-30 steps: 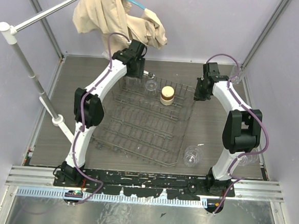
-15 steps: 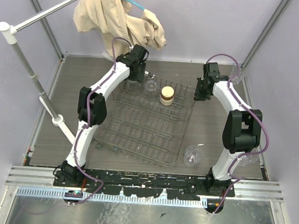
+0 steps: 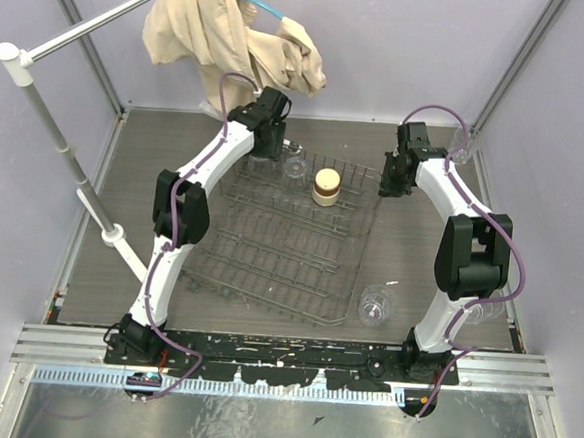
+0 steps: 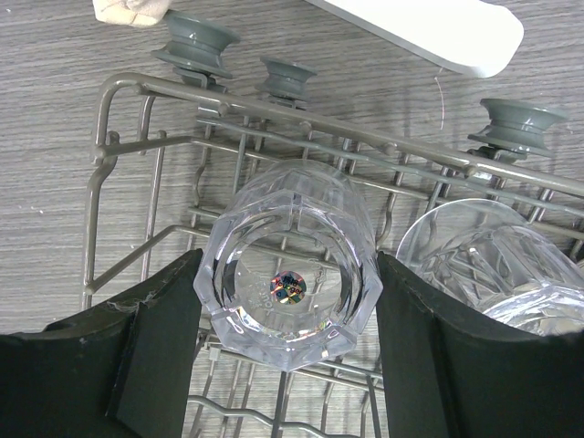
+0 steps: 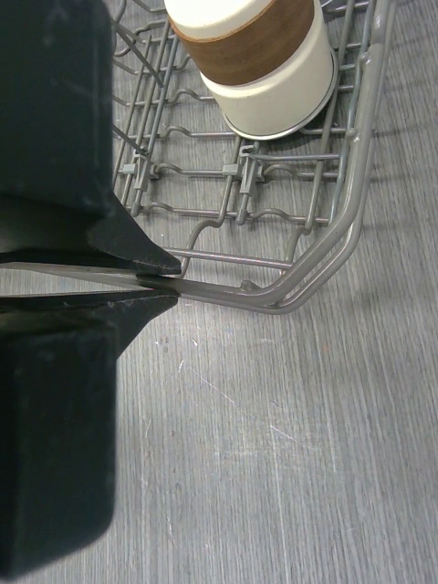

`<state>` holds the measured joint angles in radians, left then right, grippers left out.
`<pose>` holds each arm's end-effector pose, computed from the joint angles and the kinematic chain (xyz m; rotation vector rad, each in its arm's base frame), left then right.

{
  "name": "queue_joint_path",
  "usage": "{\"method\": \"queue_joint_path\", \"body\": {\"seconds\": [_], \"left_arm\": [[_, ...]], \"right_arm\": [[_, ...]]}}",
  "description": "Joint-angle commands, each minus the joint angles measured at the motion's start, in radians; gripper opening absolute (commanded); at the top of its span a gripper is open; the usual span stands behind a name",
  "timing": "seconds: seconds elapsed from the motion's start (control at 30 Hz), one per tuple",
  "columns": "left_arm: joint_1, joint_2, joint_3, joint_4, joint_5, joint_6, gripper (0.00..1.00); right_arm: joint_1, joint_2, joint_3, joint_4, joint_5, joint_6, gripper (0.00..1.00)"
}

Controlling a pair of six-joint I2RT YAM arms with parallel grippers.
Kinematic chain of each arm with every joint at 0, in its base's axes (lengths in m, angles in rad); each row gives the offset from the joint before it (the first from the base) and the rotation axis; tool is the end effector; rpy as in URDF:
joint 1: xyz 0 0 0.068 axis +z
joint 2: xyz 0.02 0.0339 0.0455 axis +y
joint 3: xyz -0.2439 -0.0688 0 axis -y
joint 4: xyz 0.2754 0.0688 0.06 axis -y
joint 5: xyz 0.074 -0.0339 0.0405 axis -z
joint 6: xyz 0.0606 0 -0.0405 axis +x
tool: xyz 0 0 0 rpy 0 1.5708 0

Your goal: Load the cups into the dish rack

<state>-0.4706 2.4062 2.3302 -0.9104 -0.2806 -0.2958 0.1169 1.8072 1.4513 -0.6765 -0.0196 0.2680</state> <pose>0.5005 -0.2358 0.2058 0.1124 2.4986 0.0463 0.4221 0.0508 0.1953 0.1901 2.6051 0.1630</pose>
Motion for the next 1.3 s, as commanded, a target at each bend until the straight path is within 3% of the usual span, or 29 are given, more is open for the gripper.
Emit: {"method": "queue_joint_path", "body": {"seconds": [0.0, 0.23, 0.4, 0.63, 1.27], "left_arm": [[-0.012, 0.01, 0.02, 0.006, -0.021, -0.001, 0.3], [-0.013, 0.006, 0.011, -0.015, -0.039, 0.003, 0.63], [-0.013, -0.013, -0.021, -0.003, -0.036, -0.002, 0.74], [-0.013, -0.048, -0.06, 0.029, -0.024, -0.006, 0.98], [-0.011, -0.135, 0.019, 0.002, -0.052, -0.008, 0.98]], "right_arm": [[0.006, -0.016, 0.025, 0.014, -0.011, -0.039, 0.02], [0.005, -0.021, 0.023, 0.013, -0.018, -0.04, 0.02], [0.006, -0.026, 0.02, 0.014, -0.021, -0.041, 0.03], [0.004, -0.028, 0.017, 0.014, -0.028, -0.041, 0.03], [0.006, -0.029, 0.038, -0.003, -0.015, -0.041, 0.09]]}}
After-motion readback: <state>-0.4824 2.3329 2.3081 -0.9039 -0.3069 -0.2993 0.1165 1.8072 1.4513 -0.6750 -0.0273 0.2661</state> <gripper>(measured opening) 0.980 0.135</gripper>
